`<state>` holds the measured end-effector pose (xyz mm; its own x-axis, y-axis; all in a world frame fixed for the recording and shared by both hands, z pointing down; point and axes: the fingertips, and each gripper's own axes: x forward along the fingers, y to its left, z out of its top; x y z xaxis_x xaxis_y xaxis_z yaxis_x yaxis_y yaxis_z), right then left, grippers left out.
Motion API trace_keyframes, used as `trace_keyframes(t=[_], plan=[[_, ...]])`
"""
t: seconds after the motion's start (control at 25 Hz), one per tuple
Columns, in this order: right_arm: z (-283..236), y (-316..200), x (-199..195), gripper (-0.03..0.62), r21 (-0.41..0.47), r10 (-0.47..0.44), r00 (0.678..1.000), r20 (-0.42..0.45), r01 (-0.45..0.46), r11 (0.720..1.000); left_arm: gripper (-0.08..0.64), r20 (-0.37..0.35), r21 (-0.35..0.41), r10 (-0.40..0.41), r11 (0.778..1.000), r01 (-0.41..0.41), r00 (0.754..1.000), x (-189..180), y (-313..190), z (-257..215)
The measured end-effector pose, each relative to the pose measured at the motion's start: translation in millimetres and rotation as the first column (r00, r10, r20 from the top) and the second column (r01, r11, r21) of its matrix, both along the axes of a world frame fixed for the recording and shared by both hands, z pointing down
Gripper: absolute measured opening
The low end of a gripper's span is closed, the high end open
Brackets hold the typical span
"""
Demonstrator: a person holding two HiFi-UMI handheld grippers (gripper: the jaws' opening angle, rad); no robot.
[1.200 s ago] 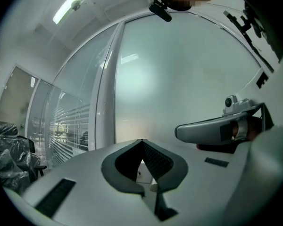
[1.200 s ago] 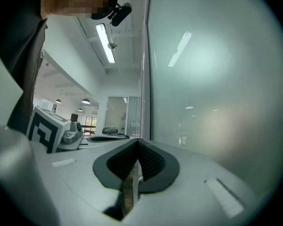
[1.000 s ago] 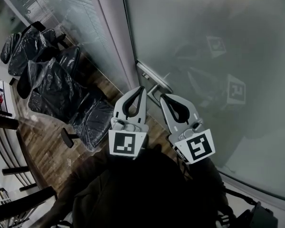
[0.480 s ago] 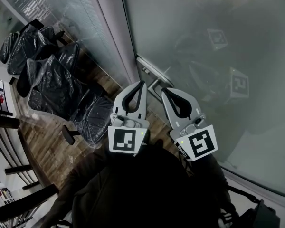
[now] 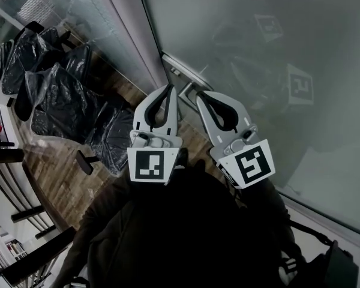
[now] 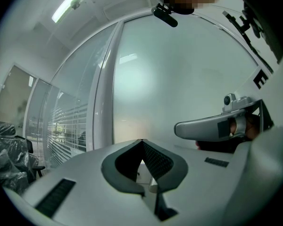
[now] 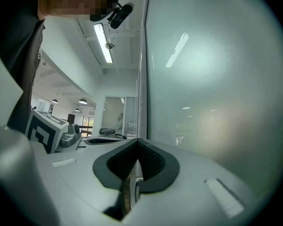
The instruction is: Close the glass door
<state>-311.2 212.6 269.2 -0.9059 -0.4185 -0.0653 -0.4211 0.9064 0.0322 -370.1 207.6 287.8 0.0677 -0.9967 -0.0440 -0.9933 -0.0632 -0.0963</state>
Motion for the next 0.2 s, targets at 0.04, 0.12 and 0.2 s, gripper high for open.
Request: trace_keyframes(t=[0.04, 0.12, 0.2], plan=[[0.6, -1.1, -0.2, 0.000, 0.002, -0.002, 1.000, 0.001, 0.002, 1.000, -0.003, 0.004, 0.005, -0.002, 1.000, 0.002, 1.000, -0.3, -1.0, 0.2], [1.8, -3.3, -1.1, 0.000, 0.006, -0.008, 1.000, 0.002, 0.008, 1.000, -0.003, 0.007, 0.015, -0.008, 1.000, 0.008, 1.000, -1.3, -3.1, 0.3], [2.6, -5.4, -2.1, 0.000, 0.010, -0.014, 1.000, 0.002, 0.014, 1.000, -0.003, 0.006, 0.024, -0.016, 1.000, 0.016, 1.000, -2.5, -5.0, 0.2]])
